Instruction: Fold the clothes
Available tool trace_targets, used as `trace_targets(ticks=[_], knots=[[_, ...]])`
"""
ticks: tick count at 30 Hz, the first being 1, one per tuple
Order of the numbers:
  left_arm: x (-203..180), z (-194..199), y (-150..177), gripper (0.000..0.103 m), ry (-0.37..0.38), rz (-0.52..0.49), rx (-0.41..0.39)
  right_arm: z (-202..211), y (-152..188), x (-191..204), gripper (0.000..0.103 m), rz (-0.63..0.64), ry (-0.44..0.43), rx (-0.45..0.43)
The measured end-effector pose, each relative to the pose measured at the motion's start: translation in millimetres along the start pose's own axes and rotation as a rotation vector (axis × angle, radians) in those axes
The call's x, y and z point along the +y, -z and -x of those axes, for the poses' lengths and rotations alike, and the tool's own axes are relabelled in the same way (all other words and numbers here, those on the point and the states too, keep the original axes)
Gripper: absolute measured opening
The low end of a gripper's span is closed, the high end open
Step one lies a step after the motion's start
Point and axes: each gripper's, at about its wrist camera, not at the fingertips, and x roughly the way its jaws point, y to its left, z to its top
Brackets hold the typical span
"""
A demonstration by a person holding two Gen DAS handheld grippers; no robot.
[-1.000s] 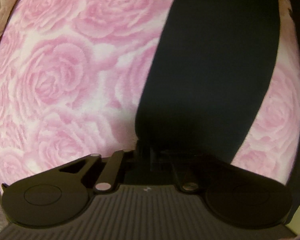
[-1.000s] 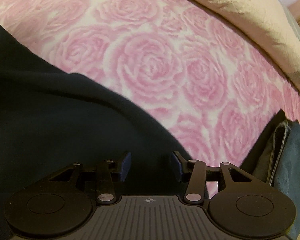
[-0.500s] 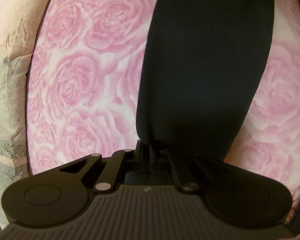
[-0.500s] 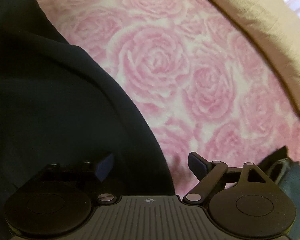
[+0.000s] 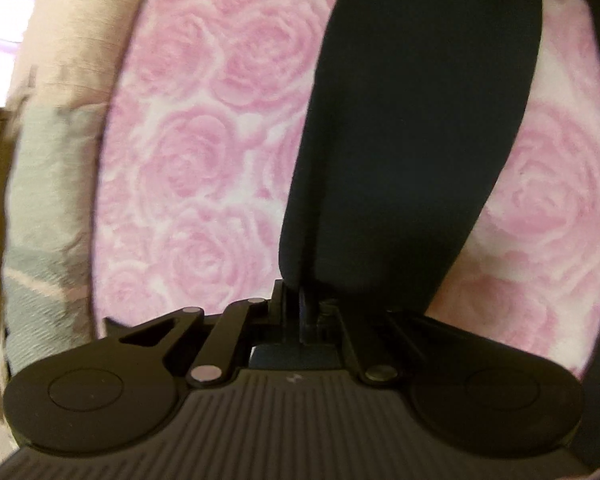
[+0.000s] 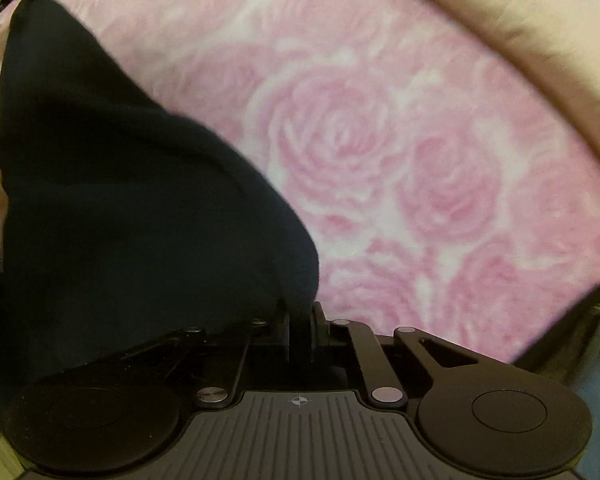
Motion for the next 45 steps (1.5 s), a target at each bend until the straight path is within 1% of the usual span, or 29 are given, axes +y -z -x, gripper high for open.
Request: trace_targets(ticks=[2,4,7,8,9,11,12,13,15,17,20,22,23,24,25,28,30,32,33,34,36,39,41,42,43,44,45], knots=[[4,22,6,0.003,-0.045,0.023,-0.021,25,5,16,0.007,0.009,0.083,-0.053],[5,49,15,0.003,-0.114,0.039,-0.051,53,16,39,0.007,0.03,0.171,-0.111],[-2,91,33,0.003,-0.203,0.079,-0.107,92,36,85,0.007,0.053,0.312,-0.18],[-7,105,40,0.003,-0.229,0.091,-0.127,103,45,100,0.007,0.038,0.349,-0.197],[-18,118,49,0.003,-0.243,0.086,-0.146,111,53,116,0.007,0.019,0.38,-0.208],[-46,136,66,0.003,-0.248,0.074,-0.165,123,75,152,0.007,-0.019,0.442,-0.22],[-61,145,75,0.003,-0.247,0.069,-0.172,128,86,170,0.007,-0.038,0.472,-0.225],[-79,149,85,0.003,-0.233,0.067,-0.17,128,95,186,0.007,-0.048,0.484,-0.22],[-113,154,102,0.003,-0.202,0.063,-0.157,122,114,222,0.007,-0.043,0.498,-0.194],[-145,150,113,0.003,-0.159,0.072,-0.126,110,128,252,0.007,-0.021,0.495,-0.156],[-192,142,117,0.003,-0.107,0.072,-0.075,84,148,285,0.007,0.018,0.445,-0.082],[-212,140,113,0.003,-0.107,0.061,-0.053,67,159,299,0.007,0.042,0.405,-0.045],[-221,139,110,0.003,-0.11,0.062,-0.042,62,163,303,0.007,0.052,0.39,-0.039],[-224,140,108,0.003,-0.121,0.09,-0.031,59,170,302,0.007,0.057,0.383,-0.041],[-225,141,109,0.003,-0.133,0.115,-0.026,60,173,300,0.007,0.063,0.378,-0.052],[-224,150,106,0.003,-0.193,0.143,-0.016,67,178,292,0.007,0.089,0.379,-0.097],[-221,159,107,0.003,-0.236,0.162,-0.008,82,175,284,0.007,0.108,0.422,-0.158],[-228,165,106,0.003,-0.246,0.167,0.006,100,177,282,0.007,0.084,0.466,-0.21],[-234,164,106,0.003,-0.235,0.154,0.017,105,180,281,0.007,0.072,0.482,-0.224],[-242,161,106,0.003,-0.215,0.137,0.03,105,185,282,0.007,0.062,0.481,-0.221],[-259,150,106,0.004,-0.173,0.103,0.059,93,199,289,0.007,0.042,0.439,-0.185],[-279,137,100,0.004,-0.116,0.074,0.093,60,212,300,0.007,0.03,0.365,-0.089],[-287,132,100,0.004,-0.099,0.068,0.106,52,215,304,0.008,-0.018,0.356,-0.059],[-288,130,100,0.004,-0.091,0.066,0.108,49,216,305,0.011,-0.049,0.352,-0.047],[-289,130,101,0.004,-0.089,0.064,0.107,51,216,305,0.019,-0.077,0.35,-0.045],[-291,129,102,0.004,-0.087,0.061,0.106,53,216,304,0.045,-0.11,0.348,-0.035],[-292,129,103,0.004,-0.085,0.059,0.105,55,216,303,0.058,-0.143,0.345,-0.027]])
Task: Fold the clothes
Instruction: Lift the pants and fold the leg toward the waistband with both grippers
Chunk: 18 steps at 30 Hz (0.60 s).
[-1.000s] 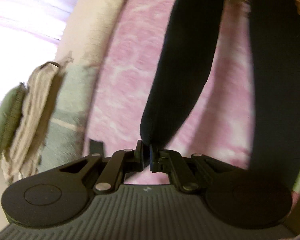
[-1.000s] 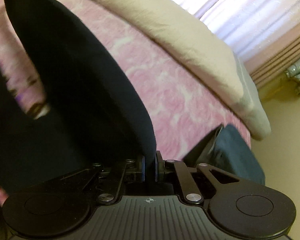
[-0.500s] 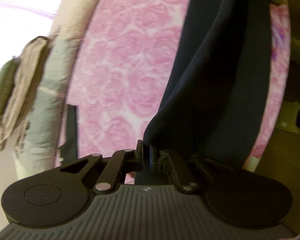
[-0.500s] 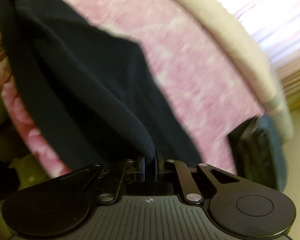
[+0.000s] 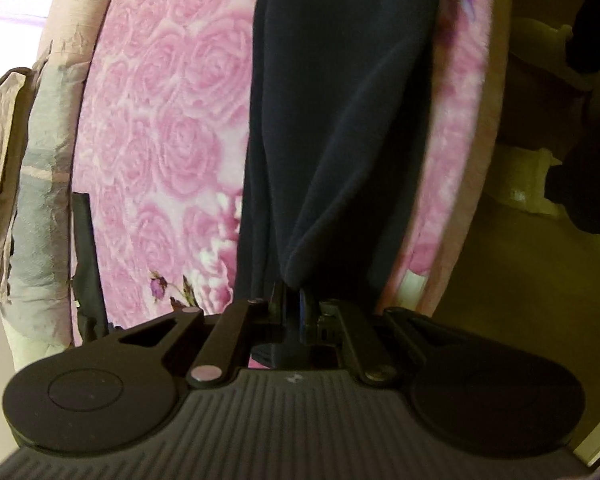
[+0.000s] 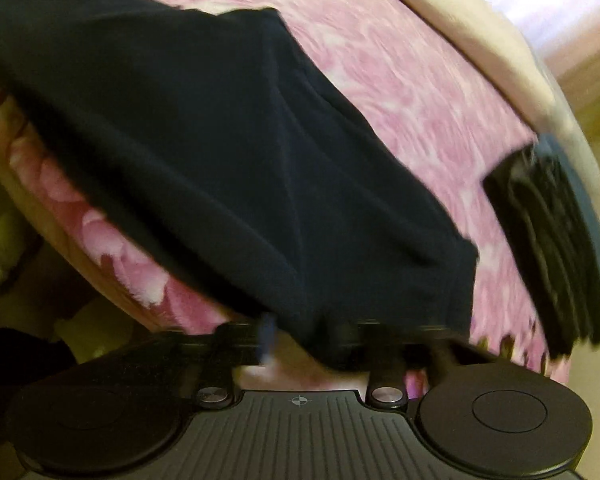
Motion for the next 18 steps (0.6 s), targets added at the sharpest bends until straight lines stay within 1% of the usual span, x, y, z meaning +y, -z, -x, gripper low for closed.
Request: trace_targets(ticks=[4,8,11,12,14,18], knots=[[4,-2,1,0.004,-0.003,0.009,-0.012,10,4,-17,0.058,-0.196,-0.035,0.048],[6,-7,1,0.004,0.011,0.02,-0.015,28,11,-36,0.058,-0.499,-0.078,0.056],[5,-9,1,0.005,0.035,0.026,-0.015,29,10,-45,0.058,-0.661,-0.134,0.06],[4,-9,3,0.007,0.042,0.025,-0.018,31,8,-43,0.058,-0.682,-0.145,0.06],[3,-7,6,0.007,0.051,0.026,-0.025,30,-5,-41,0.058,-0.678,-0.162,0.041],[4,-2,20,0.01,0.039,0.045,-0.025,39,-46,-21,0.058,-0.575,-0.202,-0.035]])
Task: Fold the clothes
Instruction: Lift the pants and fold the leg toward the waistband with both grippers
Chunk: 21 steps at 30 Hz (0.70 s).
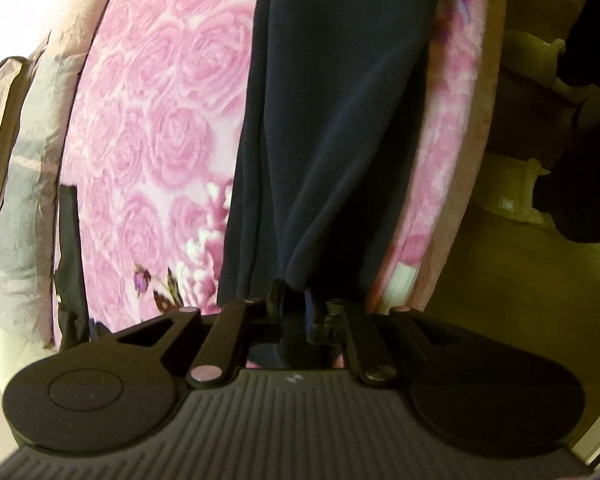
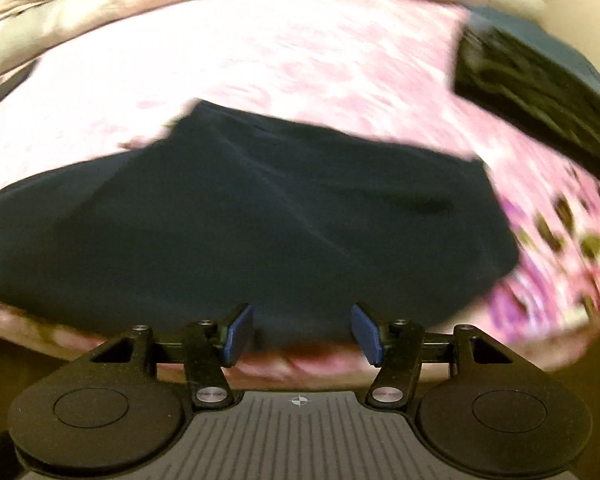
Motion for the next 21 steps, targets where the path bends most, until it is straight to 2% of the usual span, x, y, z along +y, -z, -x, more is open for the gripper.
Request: trace_targets(ticks=[3,6,8,9,11,15,16,17,18,21], knots=[[3,0,17,0.011,-0.04,0.041,0.025,-4,-17,37,0.058,0.097,-0.056,-0.017],[6,-1,41,0.012,-0.038,0.114,0.051,-12,-35,76,0.058,0.185,-0.112,-0.024],[9,1,59,0.018,-0.031,0.168,0.064,-17,-46,105,0.059,0.227,-0.148,-0.021],[11,1,67,0.024,-0.027,0.2,0.068,-19,-51,120,0.059,0.247,-0.166,-0.019],[21,1,84,0.028,-0.014,0.286,0.062,-27,-63,145,0.059,0.282,-0.199,-0.017],[49,-9,112,0.029,0.021,0.458,0.022,-50,-82,199,0.059,0.386,-0.261,-0.023],[56,-14,115,0.029,0.029,0.479,0.004,-57,-85,211,0.063,0.405,-0.267,-0.022],[63,-20,117,0.029,0.038,0.5,-0.014,-64,-89,224,0.079,0.425,-0.272,-0.021],[69,-28,118,0.029,0.048,0.519,-0.033,-70,-93,236,0.086,0.444,-0.278,-0.021],[86,-51,111,0.03,0.12,0.548,-0.111,-85,-96,260,0.086,0.479,-0.277,-0.014]])
